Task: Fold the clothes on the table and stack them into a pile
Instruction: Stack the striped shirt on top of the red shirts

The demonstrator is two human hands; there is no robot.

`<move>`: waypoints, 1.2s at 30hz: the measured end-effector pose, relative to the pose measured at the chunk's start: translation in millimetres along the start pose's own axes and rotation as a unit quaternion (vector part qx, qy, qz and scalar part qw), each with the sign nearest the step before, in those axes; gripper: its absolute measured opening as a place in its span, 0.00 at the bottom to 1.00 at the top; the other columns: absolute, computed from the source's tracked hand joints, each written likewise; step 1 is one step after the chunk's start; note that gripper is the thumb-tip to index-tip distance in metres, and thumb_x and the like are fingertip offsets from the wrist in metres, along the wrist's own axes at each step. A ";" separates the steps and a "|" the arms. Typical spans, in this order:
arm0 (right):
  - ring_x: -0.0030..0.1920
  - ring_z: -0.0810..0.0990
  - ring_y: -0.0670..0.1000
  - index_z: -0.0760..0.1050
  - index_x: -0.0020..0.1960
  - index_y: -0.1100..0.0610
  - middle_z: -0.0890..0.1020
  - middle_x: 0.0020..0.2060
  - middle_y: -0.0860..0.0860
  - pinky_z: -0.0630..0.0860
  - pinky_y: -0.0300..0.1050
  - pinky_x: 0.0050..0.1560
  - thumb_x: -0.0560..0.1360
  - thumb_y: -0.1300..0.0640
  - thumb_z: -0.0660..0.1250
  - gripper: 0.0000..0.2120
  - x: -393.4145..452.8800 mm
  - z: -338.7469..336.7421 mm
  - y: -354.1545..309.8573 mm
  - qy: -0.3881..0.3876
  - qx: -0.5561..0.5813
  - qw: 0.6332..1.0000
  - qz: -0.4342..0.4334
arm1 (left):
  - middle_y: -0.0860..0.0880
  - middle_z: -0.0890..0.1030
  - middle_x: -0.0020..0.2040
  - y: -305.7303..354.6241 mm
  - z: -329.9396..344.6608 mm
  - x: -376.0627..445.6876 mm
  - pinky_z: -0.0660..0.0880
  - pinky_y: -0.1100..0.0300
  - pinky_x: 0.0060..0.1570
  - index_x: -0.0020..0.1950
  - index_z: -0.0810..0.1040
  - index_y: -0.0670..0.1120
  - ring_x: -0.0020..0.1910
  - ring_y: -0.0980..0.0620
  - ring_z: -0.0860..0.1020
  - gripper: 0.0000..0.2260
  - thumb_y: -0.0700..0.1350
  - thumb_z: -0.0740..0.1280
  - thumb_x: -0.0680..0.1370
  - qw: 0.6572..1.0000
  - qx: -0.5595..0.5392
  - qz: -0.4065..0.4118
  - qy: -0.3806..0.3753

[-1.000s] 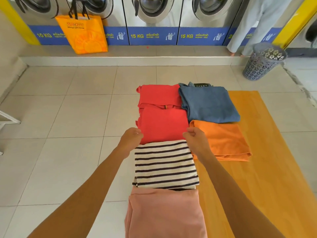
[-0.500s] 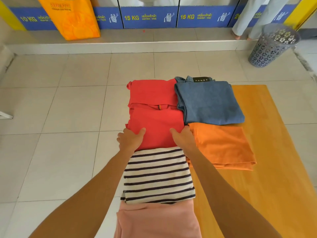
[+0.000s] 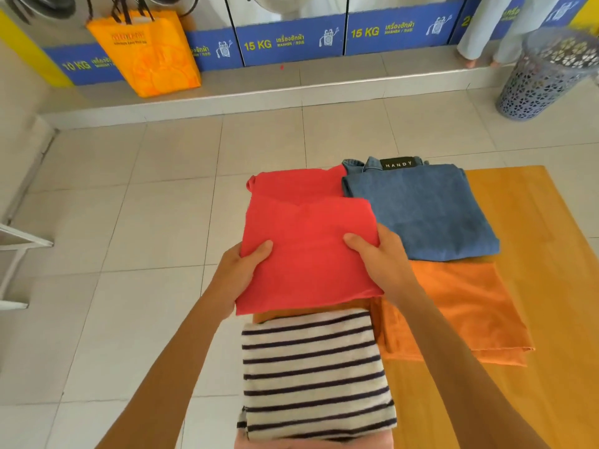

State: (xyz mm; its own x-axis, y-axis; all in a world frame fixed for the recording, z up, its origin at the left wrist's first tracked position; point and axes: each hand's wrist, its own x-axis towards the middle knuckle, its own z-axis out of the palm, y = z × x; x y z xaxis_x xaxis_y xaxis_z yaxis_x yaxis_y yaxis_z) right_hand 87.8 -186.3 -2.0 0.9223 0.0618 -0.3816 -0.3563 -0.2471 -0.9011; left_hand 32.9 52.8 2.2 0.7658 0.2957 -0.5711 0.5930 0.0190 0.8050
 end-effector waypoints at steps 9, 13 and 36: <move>0.53 0.80 0.51 0.74 0.64 0.53 0.81 0.53 0.47 0.78 0.49 0.54 0.79 0.48 0.68 0.17 100.5 7.7 -72.9 0.033 -0.069 0.988 -0.134 | 0.51 0.83 0.56 81.1 -2.8 81.0 0.79 0.52 0.53 0.65 0.78 0.48 0.53 0.50 0.82 0.23 0.59 0.69 0.76 0.992 0.029 0.109 0.054; 0.59 0.79 0.61 0.68 0.67 0.60 0.80 0.60 0.58 0.76 0.53 0.56 0.80 0.47 0.65 0.22 148.5 21.3 -43.1 0.032 -0.153 0.985 -0.071 | 0.46 0.82 0.59 66.8 8.6 144.9 0.77 0.46 0.59 0.66 0.77 0.45 0.55 0.45 0.81 0.21 0.57 0.66 0.79 0.994 0.072 0.049 0.069; 0.55 0.80 0.49 0.72 0.68 0.55 0.80 0.56 0.49 0.78 0.49 0.60 0.78 0.60 0.66 0.18 -13.8 15.2 47.5 0.024 -0.149 0.988 -0.006 | 0.50 0.77 0.61 -63.7 -1.9 35.4 0.77 0.51 0.57 0.67 0.71 0.53 0.57 0.49 0.78 0.17 0.49 0.65 0.78 0.976 0.143 0.003 0.163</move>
State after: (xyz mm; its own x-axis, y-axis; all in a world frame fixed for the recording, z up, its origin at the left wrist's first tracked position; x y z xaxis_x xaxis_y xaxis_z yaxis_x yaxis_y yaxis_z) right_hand 55.9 -184.1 -42.7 0.9347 0.0216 -0.3547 -0.2922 -0.5214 -0.8017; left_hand 21.7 63.9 -69.0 0.6772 0.5839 -0.4478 0.6698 -0.2373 0.7036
